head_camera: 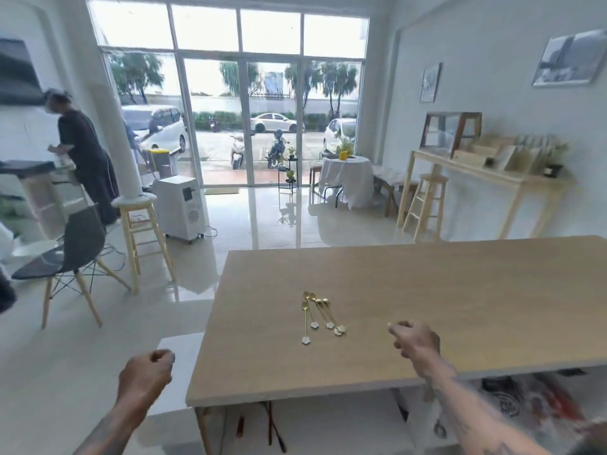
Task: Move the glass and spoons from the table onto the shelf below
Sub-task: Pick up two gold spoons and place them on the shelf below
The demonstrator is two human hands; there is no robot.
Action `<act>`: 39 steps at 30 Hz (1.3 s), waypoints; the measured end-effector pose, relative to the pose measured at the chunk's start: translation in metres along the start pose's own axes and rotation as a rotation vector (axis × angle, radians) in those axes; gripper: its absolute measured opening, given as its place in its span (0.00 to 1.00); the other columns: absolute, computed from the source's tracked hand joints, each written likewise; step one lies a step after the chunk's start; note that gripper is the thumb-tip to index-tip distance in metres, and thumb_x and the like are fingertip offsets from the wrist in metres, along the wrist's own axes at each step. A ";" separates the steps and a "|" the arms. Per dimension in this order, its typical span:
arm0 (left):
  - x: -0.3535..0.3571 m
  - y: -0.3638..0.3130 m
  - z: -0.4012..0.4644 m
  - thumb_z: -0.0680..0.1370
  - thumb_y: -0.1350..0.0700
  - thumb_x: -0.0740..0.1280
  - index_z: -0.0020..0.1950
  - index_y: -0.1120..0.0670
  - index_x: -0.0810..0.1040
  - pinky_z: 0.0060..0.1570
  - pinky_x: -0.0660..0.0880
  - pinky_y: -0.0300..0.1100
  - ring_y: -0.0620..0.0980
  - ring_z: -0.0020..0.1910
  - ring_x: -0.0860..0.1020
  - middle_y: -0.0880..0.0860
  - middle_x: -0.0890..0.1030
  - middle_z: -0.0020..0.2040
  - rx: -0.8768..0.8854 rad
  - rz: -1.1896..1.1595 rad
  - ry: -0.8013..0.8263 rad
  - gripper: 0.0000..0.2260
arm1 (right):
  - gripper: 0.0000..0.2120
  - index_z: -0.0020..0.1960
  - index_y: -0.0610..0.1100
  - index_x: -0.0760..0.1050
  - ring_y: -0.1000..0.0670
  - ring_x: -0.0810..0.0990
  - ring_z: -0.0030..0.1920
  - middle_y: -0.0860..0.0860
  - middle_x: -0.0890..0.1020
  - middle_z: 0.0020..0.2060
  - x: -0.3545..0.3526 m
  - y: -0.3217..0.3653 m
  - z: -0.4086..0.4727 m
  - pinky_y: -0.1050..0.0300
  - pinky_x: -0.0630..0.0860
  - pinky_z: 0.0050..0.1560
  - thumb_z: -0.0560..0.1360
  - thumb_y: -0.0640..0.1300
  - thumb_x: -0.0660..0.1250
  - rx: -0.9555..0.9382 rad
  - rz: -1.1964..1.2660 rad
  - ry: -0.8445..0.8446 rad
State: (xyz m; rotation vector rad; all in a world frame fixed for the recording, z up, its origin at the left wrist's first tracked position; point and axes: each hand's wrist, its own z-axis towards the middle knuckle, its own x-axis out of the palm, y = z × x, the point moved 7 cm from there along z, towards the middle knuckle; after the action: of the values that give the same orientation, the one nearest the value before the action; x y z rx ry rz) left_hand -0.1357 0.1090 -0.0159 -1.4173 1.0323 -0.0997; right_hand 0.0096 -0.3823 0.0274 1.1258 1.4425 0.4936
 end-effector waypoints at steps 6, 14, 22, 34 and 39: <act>0.055 -0.108 0.006 0.74 0.59 0.69 0.39 0.56 0.84 0.39 0.78 0.45 0.55 0.31 0.80 0.55 0.83 0.33 0.145 -0.066 0.094 0.05 | 0.05 0.41 0.44 0.82 0.39 0.84 0.49 0.42 0.83 0.37 0.019 0.069 0.040 0.45 0.80 0.53 0.72 0.45 0.71 -0.150 0.059 0.042; 0.181 -0.135 0.035 0.74 0.58 0.70 0.41 0.56 0.85 0.42 0.80 0.47 0.53 0.34 0.80 0.58 0.83 0.35 0.128 0.128 0.251 0.05 | 0.05 0.37 0.48 0.80 0.47 0.78 0.40 0.46 0.81 0.36 0.086 0.094 0.129 0.52 0.79 0.48 0.71 0.46 0.71 -0.178 -0.059 0.207; 0.285 -0.118 0.028 0.74 0.54 0.69 0.50 0.57 0.86 0.46 0.76 0.38 0.51 0.50 0.84 0.56 0.87 0.50 0.090 0.315 0.386 0.10 | 0.10 0.46 0.44 0.84 0.46 0.81 0.45 0.45 0.84 0.45 0.183 0.070 0.160 0.58 0.75 0.44 0.71 0.47 0.67 -0.122 -0.334 0.416; 0.310 -0.115 0.057 0.64 0.56 0.69 0.26 0.55 0.73 0.26 0.66 0.36 0.48 0.25 0.73 0.49 0.72 0.26 -0.005 0.507 0.322 0.08 | 0.12 0.56 0.41 0.81 0.44 0.80 0.57 0.45 0.82 0.56 0.258 0.067 0.176 0.55 0.76 0.47 0.74 0.40 0.64 -0.234 -0.747 0.380; 0.300 -0.106 0.064 0.63 0.51 0.71 0.24 0.54 0.69 0.25 0.62 0.36 0.48 0.24 0.69 0.48 0.70 0.23 -0.028 0.458 0.274 0.14 | 0.08 0.51 0.42 0.81 0.44 0.80 0.55 0.44 0.80 0.52 0.267 0.067 0.176 0.54 0.75 0.46 0.74 0.42 0.66 -0.230 -0.772 0.442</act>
State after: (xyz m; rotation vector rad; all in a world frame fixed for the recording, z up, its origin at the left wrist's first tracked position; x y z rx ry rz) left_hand 0.1346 -0.0520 -0.0960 -1.1793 1.5673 0.0578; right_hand 0.2351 -0.1805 -0.0959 0.2204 1.9981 0.3439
